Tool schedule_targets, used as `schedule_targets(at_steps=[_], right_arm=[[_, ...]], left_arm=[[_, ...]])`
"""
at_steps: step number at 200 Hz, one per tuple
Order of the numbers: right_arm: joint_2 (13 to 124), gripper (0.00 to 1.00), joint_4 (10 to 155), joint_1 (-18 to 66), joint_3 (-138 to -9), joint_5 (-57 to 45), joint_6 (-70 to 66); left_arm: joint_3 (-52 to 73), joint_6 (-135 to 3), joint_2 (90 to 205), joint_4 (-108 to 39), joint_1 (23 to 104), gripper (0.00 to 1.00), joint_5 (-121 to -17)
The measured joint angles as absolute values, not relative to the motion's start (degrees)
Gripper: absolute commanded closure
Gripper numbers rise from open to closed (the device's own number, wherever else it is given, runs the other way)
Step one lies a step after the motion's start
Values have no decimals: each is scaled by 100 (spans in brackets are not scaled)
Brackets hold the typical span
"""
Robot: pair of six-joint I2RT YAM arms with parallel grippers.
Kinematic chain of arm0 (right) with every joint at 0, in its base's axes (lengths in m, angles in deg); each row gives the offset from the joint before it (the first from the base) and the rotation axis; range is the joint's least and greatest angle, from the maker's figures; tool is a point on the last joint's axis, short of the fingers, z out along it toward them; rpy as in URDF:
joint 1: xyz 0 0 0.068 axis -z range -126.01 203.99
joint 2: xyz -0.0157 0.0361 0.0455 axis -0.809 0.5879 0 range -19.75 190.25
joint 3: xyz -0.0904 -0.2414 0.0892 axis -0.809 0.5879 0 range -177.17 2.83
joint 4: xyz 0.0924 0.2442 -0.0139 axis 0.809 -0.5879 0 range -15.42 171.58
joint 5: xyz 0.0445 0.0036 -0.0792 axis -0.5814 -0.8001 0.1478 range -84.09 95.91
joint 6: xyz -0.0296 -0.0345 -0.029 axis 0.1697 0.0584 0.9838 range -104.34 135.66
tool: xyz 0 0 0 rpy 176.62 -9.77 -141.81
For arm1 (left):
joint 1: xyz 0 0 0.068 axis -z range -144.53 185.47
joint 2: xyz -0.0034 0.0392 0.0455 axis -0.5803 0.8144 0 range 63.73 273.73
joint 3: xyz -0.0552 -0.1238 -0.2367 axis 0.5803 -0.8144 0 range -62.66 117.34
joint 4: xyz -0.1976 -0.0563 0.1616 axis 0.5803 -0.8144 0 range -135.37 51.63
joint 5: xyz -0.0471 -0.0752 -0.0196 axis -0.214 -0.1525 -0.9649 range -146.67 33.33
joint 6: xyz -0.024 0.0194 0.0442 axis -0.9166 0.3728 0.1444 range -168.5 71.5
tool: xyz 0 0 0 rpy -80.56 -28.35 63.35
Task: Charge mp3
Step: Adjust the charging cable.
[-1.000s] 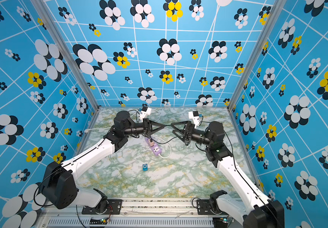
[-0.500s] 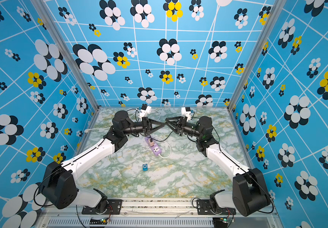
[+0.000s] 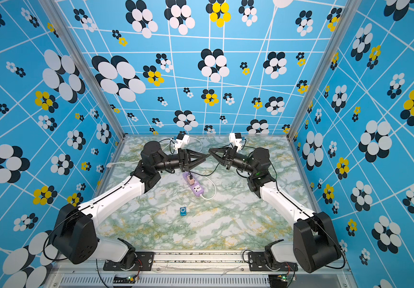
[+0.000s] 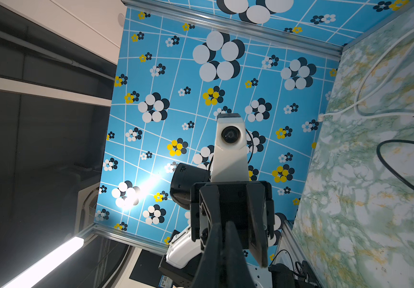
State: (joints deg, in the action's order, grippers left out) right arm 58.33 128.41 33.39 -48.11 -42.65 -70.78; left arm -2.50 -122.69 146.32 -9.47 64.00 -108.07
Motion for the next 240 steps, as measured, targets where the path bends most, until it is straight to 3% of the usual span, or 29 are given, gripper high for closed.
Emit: schedule_targets(at_steps=[81, 109, 134, 157, 173, 240], right_arm=[[5897, 96, 12878, 3339, -4811, -4263, -7075], [5908, 94, 12871, 3339, -4811, -4256, -7075], [5919, 91, 12871, 3363, -4811, -4217, -7075], [5923, 64, 12860, 3370, -4813, -4230, -7043], [5945, 53, 12873, 3346, -4813, -4265, -7065], [5973, 72, 12423, 3296, -5032, -4610, -6789]], left_arm=[[-414, -12580, 14553, -512, 6322, 82, -10852], [-412, -12785, 14663, -238, 6322, 100, -10918], [-410, -12988, 14802, 92, 6322, 100, -10986], [-410, -13065, 14883, 227, 6322, 100, -11027], [-410, -13102, 14916, 238, 6322, 100, -11045], [-333, -13050, 14955, 181, 6256, 100, -11137]])
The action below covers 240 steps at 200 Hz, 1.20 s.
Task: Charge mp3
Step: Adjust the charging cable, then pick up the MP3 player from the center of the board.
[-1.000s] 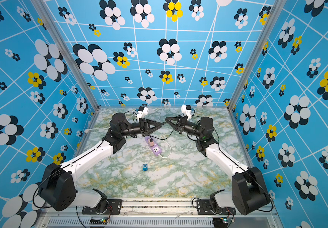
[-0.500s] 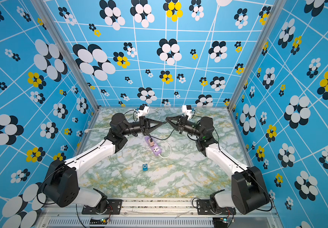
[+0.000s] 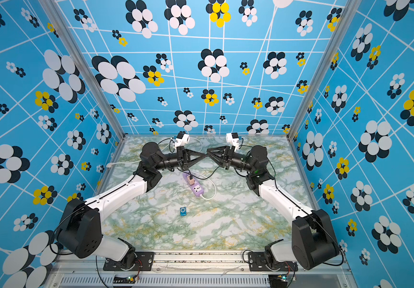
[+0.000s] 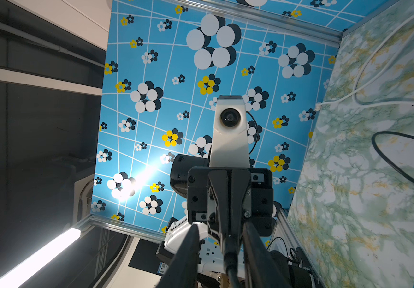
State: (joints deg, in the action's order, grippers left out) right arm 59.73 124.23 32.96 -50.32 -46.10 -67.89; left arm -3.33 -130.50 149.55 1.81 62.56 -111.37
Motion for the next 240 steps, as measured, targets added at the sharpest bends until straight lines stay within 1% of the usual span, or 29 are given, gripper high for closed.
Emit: schedule_targets(at_steps=[26, 54, 85, 87, 92, 106, 107, 109, 119, 123, 126, 129, 143, 153, 165, 183, 198, 212, 240], right_arm=[[5973, 76, 12148, 3289, -5071, -4706, -6627], [5973, 88, 11977, 3285, -5071, -4763, -6536], [5973, 98, 11927, 3280, -5117, -4783, -6477], [5973, 98, 11929, 3280, -5117, -4783, -6474], [5973, 100, 11929, 3280, -5117, -4783, -6472], [5973, 100, 11929, 3278, -5117, -4781, -6472], [5973, 100, 11927, 3278, -5117, -4781, -6470], [5973, 100, 11927, 3278, -5117, -4781, -6468], [5967, 100, 11881, 3280, -5117, -4776, -6420], [5951, 100, 11792, 3283, -5117, -4770, -6332], [5940, 100, 11733, 3283, -5112, -4759, -6302], [5919, 100, 11610, 3291, -5108, -4744, -6179], [5744, 100, 10863, 3313, -5091, -4623, -5576], [5565, 100, 10231, 3339, -5080, -4499, -5069], [5355, 100, 9711, 3374, -5040, -4398, -4531], [5178, 100, 9311, 3427, -4927, -4335, -4059], [5169, 100, 9099, 3457, -4820, -4258, -3832], [5204, 100, 8952, 3471, -4728, -4232, -3703], [5359, 100, 8902, 3471, -4697, -4241, -3633]], left_arm=[[-333, -12993, 14955, 105, 6241, 100, -11156], [-327, -12991, 14958, 48, 6241, 100, -11187], [-313, -12991, 14984, 17, 6225, 100, -11239], [-311, -12988, 14984, 20, 6223, 98, -11242], [-307, -12975, 14984, 11, 6219, 87, -11244], [-289, -12838, 14977, -140, 6204, 59, -11268], [-289, -12809, 14973, -162, 6201, 55, -11270], [-289, -12696, 14953, -234, 6195, 51, -11285], [-292, -12368, 14859, -743, 6153, 20, -11276], [-289, -11998, 14750, -1222, 6116, 9, -11213], [-289, -11795, 14684, -1510, 6094, 4, -11169], [-287, -11456, 14573, -1932, 6068, 2, -11069], [-309, -10112, 14000, -3709, 6000, 1, -10367], [-473, -9435, 13524, -4636, 5989, 0, -9882], [-895, -8945, 12923, -5397, 5985, 1, -9392], [-1669, -8764, 12278, -6291, 6046, 1, -8754], [-2130, -8744, 12149, -6830, 6265, 0, -8188], [-2364, -8672, 12201, -7226, 6669, 1, -7655], [-2396, -8149, 12728, -7261, 7255, 1, -7176]])
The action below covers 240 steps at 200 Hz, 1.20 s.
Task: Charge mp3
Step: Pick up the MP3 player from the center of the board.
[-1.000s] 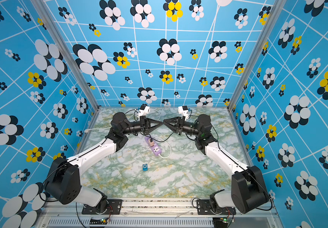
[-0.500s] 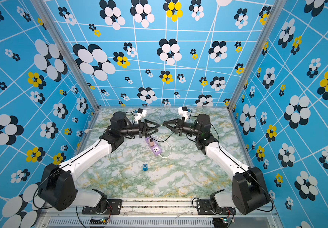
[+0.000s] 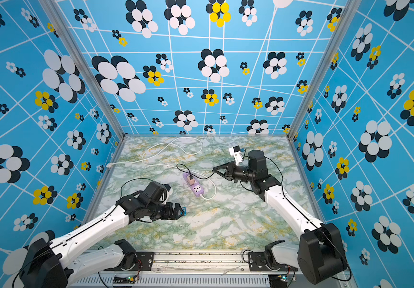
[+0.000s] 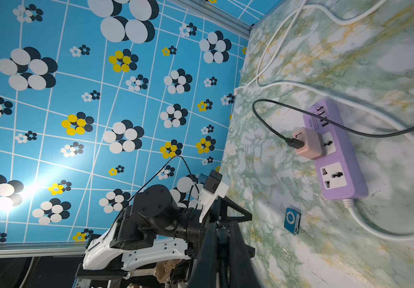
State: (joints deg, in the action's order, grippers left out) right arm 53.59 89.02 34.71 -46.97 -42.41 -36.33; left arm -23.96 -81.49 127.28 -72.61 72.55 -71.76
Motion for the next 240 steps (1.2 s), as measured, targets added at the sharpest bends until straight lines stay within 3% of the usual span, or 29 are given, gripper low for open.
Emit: schedule_targets(at_steps=[45, 104, 141, 182, 240], right_arm=[[5425, 100, 8902, 3586, -4697, -4267, -3633], [5342, 100, 8917, 3870, -4638, -4269, -3640], [5315, 100, 8950, 3964, -4638, -4263, -3648], [5272, 100, 8992, 3980, -4638, -4260, -3731], [5197, 100, 9007, 4017, -4638, -4260, -3793]], left_arm=[[-1990, -6038, 13596, -7211, 7292, 0, -7318], [-1151, -2176, 13970, -7764, 7080, 1, -7679], [-1457, -1186, 14394, -7383, 6931, 0, -7830], [-1548, -926, 15161, -6824, 6993, 26, -7696], [-1647, -792, 15393, -6566, 6923, 41, -7425]])
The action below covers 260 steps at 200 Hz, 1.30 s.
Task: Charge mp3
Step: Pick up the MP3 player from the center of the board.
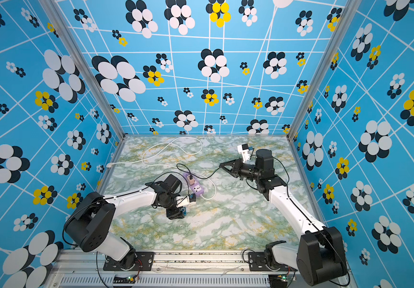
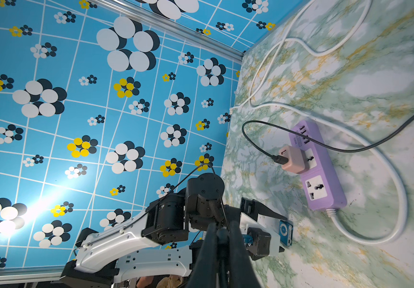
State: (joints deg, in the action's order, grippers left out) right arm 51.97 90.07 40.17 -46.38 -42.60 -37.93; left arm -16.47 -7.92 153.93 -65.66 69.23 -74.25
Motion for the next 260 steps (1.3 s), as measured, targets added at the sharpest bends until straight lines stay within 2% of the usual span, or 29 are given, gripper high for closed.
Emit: schedule_targets(at_steps=[53, 83, 91, 105, 119, 149, 170, 189, 205, 229, 260], right_arm=[[5197, 100, 9160, 4043, -4636, -4263, -3924], [5197, 100, 9164, 4045, -4636, -4263, -3948], [5197, 100, 9164, 4045, -4638, -4263, -3948], [5197, 100, 9164, 4056, -4638, -4265, -3950], [5197, 100, 9164, 4072, -4636, -4265, -3965], [5197, 100, 9160, 4080, -4638, -4263, -3965], [5197, 100, 9153, 4080, -4640, -4265, -4053], [5197, 100, 9219, 4080, -4682, -4280, -4367], [5197, 100, 9226, 4058, -4887, -4282, -4529], [5136, 100, 8788, 3879, -5585, -4226, -4300], [4524, 100, 8664, 3534, -5875, -4075, -3786]], left_arm=[[-1778, -821, 15314, -6304, 7045, 51, -7159], [-1802, -884, 15307, -6170, 7216, 53, -6905], [-1826, -908, 15285, -6142, 7233, 56, -6875], [-1854, -956, 15261, -6098, 7251, 68, -6855], [-1885, -993, 15237, -6039, 7275, 72, -6833], [-1957, -1090, 15060, -6059, 7290, 74, -6776], [-1883, -1225, 14448, -6284, 7299, 74, -6778], [-1218, -1343, 13834, -6640, 7301, 73, -6925], [-108, -1330, 13629, -6778, 7281, 71, -7215], [1418, -1044, 13659, -6804, 7128, 70, -7882], [2497, -641, 14037, -7003, 6916, 70, -8601]])
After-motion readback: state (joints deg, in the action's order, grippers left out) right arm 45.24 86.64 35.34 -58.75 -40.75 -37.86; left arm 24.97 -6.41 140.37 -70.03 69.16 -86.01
